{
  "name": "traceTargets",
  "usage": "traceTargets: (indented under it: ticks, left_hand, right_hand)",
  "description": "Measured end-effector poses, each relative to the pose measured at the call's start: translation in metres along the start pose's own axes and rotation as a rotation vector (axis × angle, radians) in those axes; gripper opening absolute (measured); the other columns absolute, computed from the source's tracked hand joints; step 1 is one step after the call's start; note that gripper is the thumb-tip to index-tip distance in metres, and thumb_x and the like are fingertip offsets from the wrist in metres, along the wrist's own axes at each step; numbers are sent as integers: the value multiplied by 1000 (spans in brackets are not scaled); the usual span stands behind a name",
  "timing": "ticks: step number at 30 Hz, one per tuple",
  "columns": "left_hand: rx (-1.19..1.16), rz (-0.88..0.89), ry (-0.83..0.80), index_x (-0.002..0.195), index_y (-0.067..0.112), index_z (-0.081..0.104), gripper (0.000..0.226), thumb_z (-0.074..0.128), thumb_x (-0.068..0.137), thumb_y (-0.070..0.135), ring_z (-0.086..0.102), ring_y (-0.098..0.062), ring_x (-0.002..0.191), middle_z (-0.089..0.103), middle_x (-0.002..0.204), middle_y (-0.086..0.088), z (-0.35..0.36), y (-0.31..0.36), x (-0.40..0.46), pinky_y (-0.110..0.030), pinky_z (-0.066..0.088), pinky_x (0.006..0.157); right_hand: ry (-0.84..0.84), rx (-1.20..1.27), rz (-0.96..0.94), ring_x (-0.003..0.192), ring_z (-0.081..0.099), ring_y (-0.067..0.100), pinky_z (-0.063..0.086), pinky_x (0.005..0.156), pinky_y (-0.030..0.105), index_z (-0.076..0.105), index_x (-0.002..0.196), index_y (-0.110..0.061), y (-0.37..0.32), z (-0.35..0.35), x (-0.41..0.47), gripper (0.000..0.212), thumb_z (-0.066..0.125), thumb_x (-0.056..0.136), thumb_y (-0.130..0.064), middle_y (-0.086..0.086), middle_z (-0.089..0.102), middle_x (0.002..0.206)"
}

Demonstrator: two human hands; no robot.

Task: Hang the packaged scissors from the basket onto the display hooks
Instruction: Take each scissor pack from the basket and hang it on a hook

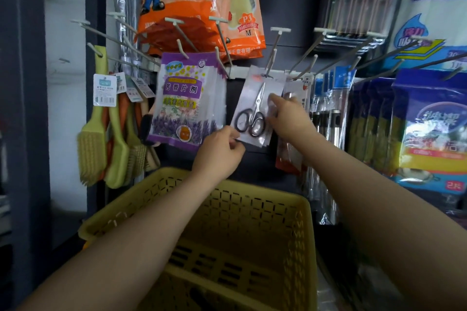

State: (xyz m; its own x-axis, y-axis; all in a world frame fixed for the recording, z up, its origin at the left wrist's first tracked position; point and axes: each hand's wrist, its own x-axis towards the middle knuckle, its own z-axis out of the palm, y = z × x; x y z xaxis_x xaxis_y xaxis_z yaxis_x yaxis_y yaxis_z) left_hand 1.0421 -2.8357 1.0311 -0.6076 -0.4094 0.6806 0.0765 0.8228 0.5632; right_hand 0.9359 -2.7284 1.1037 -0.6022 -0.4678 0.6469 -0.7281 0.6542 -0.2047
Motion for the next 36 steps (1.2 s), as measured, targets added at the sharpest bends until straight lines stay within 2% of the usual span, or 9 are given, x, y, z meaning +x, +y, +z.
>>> traceTargets:
  ticks: [3, 7, 11, 16, 20, 26, 28, 33, 36]
  left_hand:
    - [-10, -73, -5, 94, 17, 61, 14, 51, 86, 23, 64, -22, 78, 67, 95, -2, -2, 2, -3, -38, 54, 76]
    - [126, -61, -49, 83, 14, 66, 17, 51, 83, 23, 63, -23, 79, 69, 82, -6, -3, 11, -8, -39, 54, 75]
    - [121, -28, -149, 79, 10, 65, 18, 50, 82, 19, 64, -25, 71, 69, 78, -8, -10, 19, -19, -42, 55, 74]
    - [116, 65, -279, 87, 11, 65, 18, 48, 88, 17, 63, -17, 70, 69, 84, -4, -33, 32, -49, -37, 54, 76]
    - [289, 233, -320, 90, 18, 64, 17, 49, 88, 26, 61, -11, 78, 65, 87, 6, -73, 19, -101, -33, 53, 75]
    - [546, 467, -525, 87, 28, 66, 78, 12, 70, 81, 58, -6, 75, 61, 83, 16, -120, -36, -173, -13, 33, 52]
    - [594, 617, -556, 75, 27, 69, 68, 20, 78, 74, 59, -6, 61, 61, 70, 15, -123, -50, -189, -16, 38, 42]
    - [634, 674, -383, 65, 18, 70, 38, 43, 74, 44, 59, -17, 48, 61, 59, 4, -112, -53, -224, -24, 43, 33]
    - [598, 618, -304, 67, 15, 69, 40, 43, 74, 43, 58, -20, 46, 58, 60, 1, -110, -49, -232, -24, 40, 33]
  right_hand:
    - [20, 1, -56, 104, 58, 36, 46, 80, 36, 34, 141, -20, -5, -15, -52, 52, 49, 92, -11, 18, 38, 137]
    - [-59, 93, -326, 89, 53, 14, 45, 79, 25, 57, 118, -16, -7, -23, -129, 28, 55, 90, -21, -1, 47, 110]
    - [-259, 107, -316, 86, 55, 11, 45, 74, 15, 65, 101, -16, -2, -6, -165, 15, 56, 90, -20, -2, 54, 98]
    - [-369, 24, -225, 90, 63, 18, 54, 81, 42, 64, 102, -26, 0, 5, -182, 19, 50, 90, -32, -2, 67, 100]
    - [-331, -85, -233, 92, 63, 22, 54, 80, 43, 62, 106, -28, -3, 2, -197, 22, 48, 90, -36, 0, 68, 101]
    - [-306, -223, -279, 79, 61, 20, 54, 69, 35, 61, 103, -24, -16, -9, -220, 22, 45, 93, -34, 0, 67, 94]
    - [-330, -345, -300, 78, 60, 21, 51, 65, 33, 58, 102, -23, -22, -10, -231, 22, 43, 93, -36, -2, 62, 89]
    - [-871, -305, -235, 107, 59, 24, 50, 92, 41, 51, 127, -20, -58, 7, -246, 47, 48, 89, -49, 3, 60, 122]
    - [-1004, -258, -259, 128, 47, 24, 40, 105, 39, 36, 141, -18, -74, 15, -245, 63, 45, 90, -53, 4, 45, 144]
